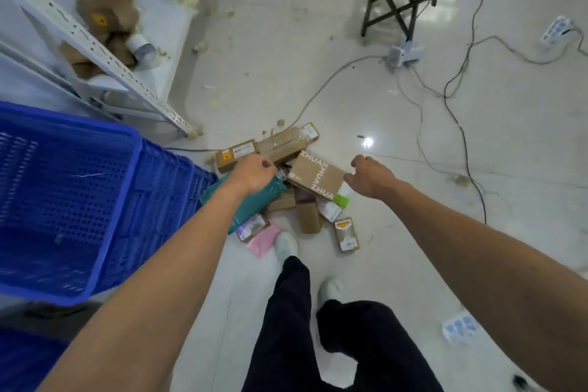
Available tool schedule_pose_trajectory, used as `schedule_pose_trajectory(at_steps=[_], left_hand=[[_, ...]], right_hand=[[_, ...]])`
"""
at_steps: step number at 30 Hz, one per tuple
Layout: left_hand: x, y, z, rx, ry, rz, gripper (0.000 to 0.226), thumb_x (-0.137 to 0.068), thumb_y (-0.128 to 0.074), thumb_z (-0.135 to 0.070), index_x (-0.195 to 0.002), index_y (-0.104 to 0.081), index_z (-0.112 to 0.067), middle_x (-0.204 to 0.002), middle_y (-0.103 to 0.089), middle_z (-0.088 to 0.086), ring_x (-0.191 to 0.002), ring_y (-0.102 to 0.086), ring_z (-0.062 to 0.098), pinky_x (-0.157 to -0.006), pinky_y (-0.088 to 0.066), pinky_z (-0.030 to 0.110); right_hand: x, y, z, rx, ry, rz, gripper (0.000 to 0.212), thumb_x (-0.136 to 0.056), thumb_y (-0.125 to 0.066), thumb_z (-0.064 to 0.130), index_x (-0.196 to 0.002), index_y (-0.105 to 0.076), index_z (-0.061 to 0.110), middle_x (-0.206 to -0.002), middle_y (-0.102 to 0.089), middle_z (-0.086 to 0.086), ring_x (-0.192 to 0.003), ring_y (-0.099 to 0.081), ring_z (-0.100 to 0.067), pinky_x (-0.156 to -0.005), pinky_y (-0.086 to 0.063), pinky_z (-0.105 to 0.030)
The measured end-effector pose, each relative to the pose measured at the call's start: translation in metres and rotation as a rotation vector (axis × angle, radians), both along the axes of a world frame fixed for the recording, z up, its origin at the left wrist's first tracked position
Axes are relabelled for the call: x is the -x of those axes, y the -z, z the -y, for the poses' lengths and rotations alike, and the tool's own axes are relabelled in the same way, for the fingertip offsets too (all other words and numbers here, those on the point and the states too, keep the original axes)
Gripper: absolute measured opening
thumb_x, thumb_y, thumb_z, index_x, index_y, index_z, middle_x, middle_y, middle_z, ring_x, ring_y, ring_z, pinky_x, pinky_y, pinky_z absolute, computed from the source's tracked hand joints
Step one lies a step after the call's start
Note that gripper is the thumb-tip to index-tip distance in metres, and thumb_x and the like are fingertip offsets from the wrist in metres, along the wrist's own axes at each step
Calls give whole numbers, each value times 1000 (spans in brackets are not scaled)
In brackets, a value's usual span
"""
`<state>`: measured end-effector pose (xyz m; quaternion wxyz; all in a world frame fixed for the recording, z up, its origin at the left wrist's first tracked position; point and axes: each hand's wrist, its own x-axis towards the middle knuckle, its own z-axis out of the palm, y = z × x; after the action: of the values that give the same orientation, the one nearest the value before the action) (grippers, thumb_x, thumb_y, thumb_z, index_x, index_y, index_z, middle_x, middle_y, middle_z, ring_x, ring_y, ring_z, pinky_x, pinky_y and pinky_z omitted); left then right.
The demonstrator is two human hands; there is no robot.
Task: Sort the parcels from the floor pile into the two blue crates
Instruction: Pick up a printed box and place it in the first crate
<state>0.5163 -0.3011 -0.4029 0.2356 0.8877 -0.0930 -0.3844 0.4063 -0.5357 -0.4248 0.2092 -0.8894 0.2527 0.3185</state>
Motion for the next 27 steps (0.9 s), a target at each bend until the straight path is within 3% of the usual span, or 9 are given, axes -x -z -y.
schedule_pose_trajectory(at_steps=[2,4,12,16,20,22,24,27], left_hand=[[-13,32,17,-30,34,-31,16,-98,-53,-23,-94,-68,-21,-99,-67,5,-89,-59,21,-87,-51,37],[-25,69,30,-28,28,-68,15,-96,-55,-25,-94,-69,-22,-100,-68,3,-95,-62,22,-92,-53,39],[-45,243,70,-106,12,-169,44,-99,-53,-38,-137,-53,-17,-137,-58,6,-126,-54,26,-107,-43,39],[-45,343,87,-161,31,-147,49,-98,-56,-43,-137,-52,-14,-139,-56,7,-122,-54,25,-91,-40,31],[-50,431,109,-136,-75,-139,59,-92,-65,-42,-142,-48,-16,-140,-54,6,-124,-53,25,-89,-38,29],[-51,465,117,-91,-135,-111,70,-89,-65,-44,-149,-39,-21,-139,-52,-1,-125,-52,23,-98,-41,31],[-54,491,123,-53,-193,-115,72,-89,-63,-47,-151,-34,-26,-128,-49,-10,-116,-53,17,-96,-43,31],[-58,515,127,-17,-291,-176,67,-91,-62,-50,-148,-37,-27,-122,-53,-9,-107,-55,13,-90,-45,30]], right_hand=[[-2,39,11,4,48,-48,51,-98,-49,35,-138,-44,3,-138,-49,-21,-124,-51,-38,-97,-42,-39],[-3,81,22,1,97,-87,50,-98,-50,35,-136,-45,2,-137,-50,-21,-124,-52,-37,-96,-42,-38],[2,269,65,-64,214,-227,49,-98,-49,33,-136,-46,3,-138,-52,-20,-127,-50,-35,-97,-40,-35],[5,372,80,-147,338,-240,52,-100,-46,41,-134,-49,3,-137,-55,-21,-125,-52,-36,-95,-40,-35],[-2,458,87,-356,744,-190,75,-97,-28,67,-131,-53,4,-128,-61,-20,-110,-62,-38,-92,-50,-41],[-9,489,89,-544,1064,-147,76,-97,-27,68,-144,-44,11,-136,-53,-13,-114,-59,-34,-89,-52,-43],[-13,515,90,-733,1330,-92,78,-95,-29,71,-149,-37,15,-142,-49,-8,-119,-56,-32,-89,-50,-44],[-17,542,90,-975,1533,-37,80,-91,-27,76,-134,-55,14,-122,-63,-4,-106,-62,-25,-79,-51,-38]])
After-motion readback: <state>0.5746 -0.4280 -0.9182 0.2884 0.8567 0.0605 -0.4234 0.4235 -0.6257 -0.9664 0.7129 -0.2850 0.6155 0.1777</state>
